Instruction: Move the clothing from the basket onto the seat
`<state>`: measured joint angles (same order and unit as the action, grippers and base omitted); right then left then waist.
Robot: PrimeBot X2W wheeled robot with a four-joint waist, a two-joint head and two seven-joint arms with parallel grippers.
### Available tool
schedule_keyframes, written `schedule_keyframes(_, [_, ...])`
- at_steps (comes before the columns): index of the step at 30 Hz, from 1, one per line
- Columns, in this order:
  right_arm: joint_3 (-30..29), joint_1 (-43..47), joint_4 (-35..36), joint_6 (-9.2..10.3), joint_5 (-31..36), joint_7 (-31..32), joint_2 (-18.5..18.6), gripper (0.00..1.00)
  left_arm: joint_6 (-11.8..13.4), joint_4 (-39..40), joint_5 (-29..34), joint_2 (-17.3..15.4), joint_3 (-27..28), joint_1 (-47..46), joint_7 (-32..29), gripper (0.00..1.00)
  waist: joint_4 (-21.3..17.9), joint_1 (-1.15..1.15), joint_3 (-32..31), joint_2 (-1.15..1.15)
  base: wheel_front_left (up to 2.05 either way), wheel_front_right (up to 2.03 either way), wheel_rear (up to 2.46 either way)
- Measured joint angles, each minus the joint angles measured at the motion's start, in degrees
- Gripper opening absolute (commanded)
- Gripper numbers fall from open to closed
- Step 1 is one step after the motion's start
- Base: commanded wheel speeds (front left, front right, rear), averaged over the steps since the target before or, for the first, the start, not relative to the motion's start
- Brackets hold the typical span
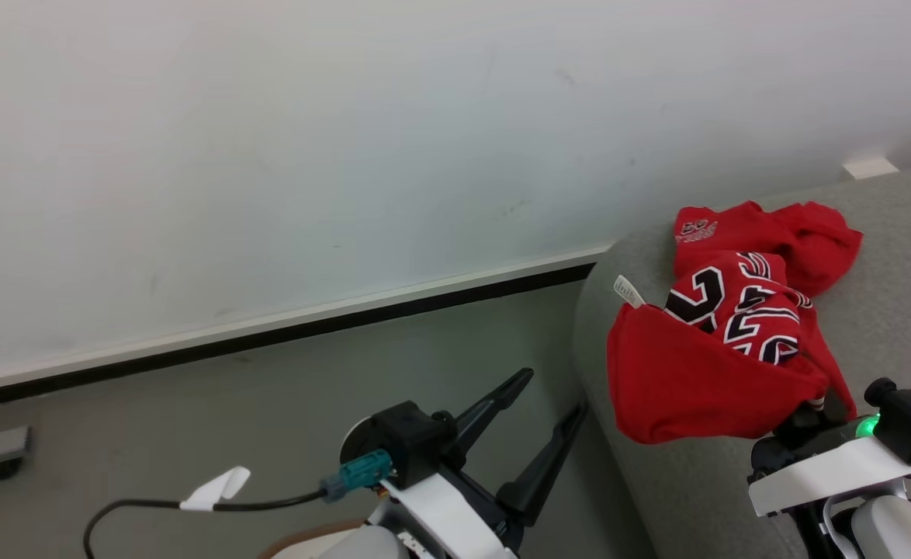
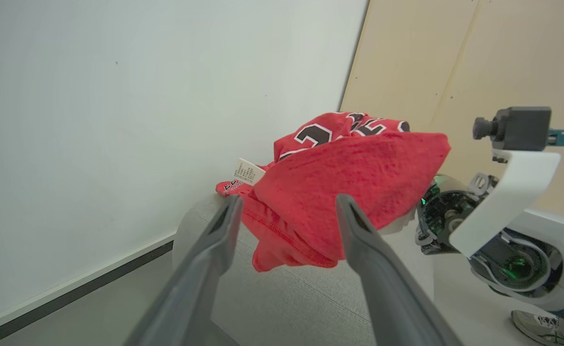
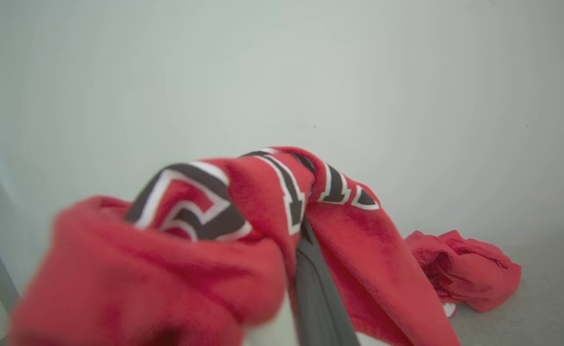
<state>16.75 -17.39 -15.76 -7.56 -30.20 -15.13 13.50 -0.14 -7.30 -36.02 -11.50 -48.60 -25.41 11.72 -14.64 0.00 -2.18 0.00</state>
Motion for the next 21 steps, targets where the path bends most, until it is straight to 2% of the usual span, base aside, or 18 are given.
schedule_keyframes(13, [-3.64,7.12,2.0,0.0,1.29,0.0,0.96,0.0,-1.32,-2.49,2.8,0.29,0.49,-0.38,2.85,1.0,-12.86,0.0,2.3,0.0,0.0,0.0,0.0])
schedule_keyframes(21, [-4.81,7.9,3.81,0.0,1.1,0.0,0.76,0.0,-1.85,-4.37,5.45,0.92,0.44,-0.47,3.18,1.0,-15.37,0.0,4.23,0.0,0.0,0.0,0.0])
